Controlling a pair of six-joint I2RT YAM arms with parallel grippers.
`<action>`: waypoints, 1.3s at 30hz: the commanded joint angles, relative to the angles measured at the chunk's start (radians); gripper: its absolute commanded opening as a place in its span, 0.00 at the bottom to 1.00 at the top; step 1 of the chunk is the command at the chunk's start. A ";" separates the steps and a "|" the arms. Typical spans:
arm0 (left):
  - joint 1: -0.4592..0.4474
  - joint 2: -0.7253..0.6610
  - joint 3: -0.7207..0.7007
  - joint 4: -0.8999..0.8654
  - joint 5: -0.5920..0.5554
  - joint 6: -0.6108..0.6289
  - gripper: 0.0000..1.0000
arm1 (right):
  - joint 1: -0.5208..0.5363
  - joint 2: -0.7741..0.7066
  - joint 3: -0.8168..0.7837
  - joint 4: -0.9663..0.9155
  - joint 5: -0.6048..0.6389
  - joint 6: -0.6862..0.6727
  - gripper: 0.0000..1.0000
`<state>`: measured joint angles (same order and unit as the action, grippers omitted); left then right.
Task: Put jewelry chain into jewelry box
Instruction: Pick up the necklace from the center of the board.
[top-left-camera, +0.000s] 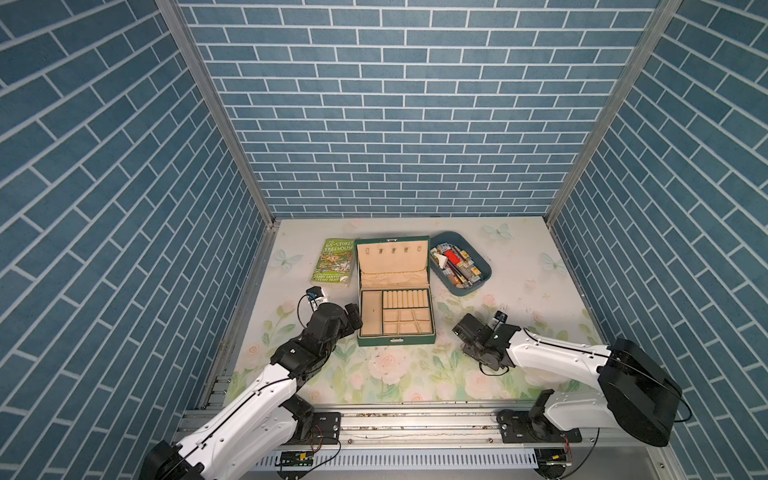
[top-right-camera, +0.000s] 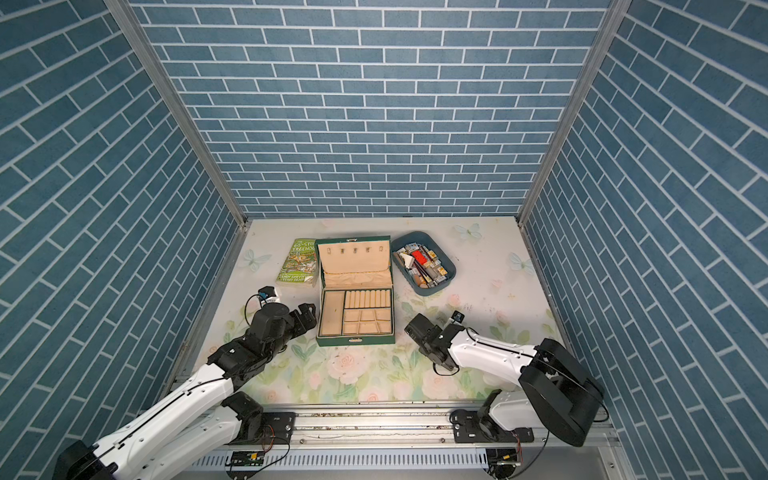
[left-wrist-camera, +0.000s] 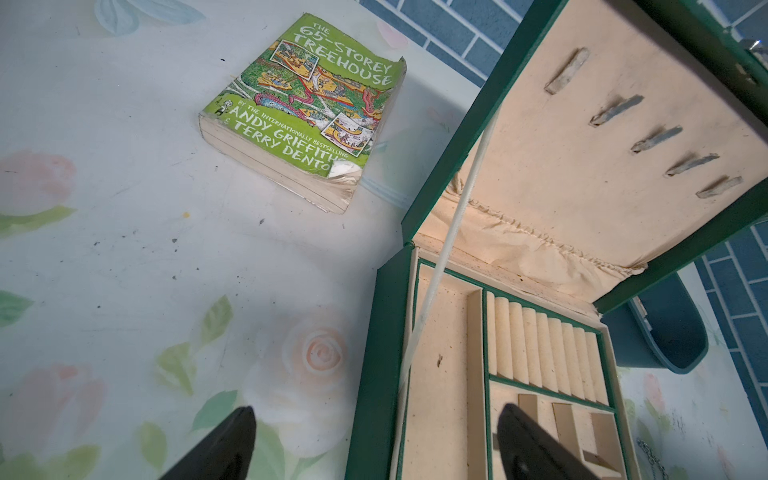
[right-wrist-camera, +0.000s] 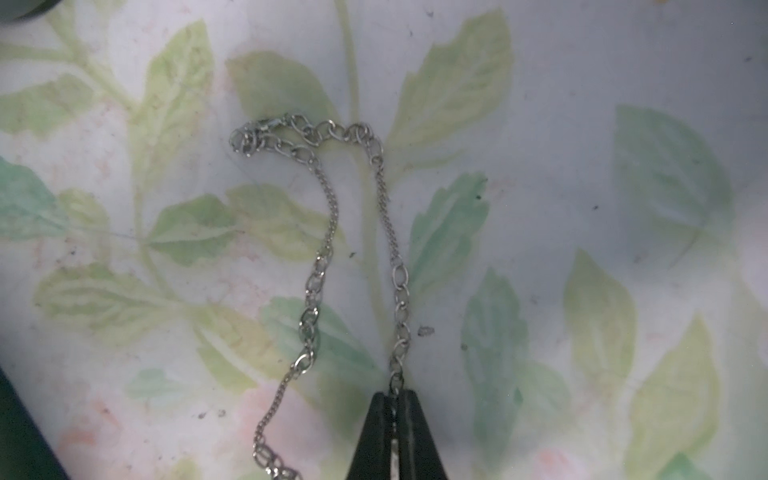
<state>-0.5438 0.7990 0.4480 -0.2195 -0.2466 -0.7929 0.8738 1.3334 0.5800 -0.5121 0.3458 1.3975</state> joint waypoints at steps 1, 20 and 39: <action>-0.005 -0.016 -0.002 -0.021 -0.019 0.003 0.94 | -0.009 -0.012 0.017 -0.070 0.018 -0.039 0.00; -0.005 -0.001 0.100 -0.076 -0.069 0.015 0.94 | -0.008 -0.113 0.489 -0.278 0.300 -0.721 0.00; -0.005 -0.019 0.204 0.009 0.013 0.139 0.95 | -0.007 -0.008 1.010 -0.367 0.239 -1.086 0.00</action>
<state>-0.5438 0.8021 0.6247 -0.2577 -0.2729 -0.7189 0.8684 1.3067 1.5196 -0.8444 0.6128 0.4030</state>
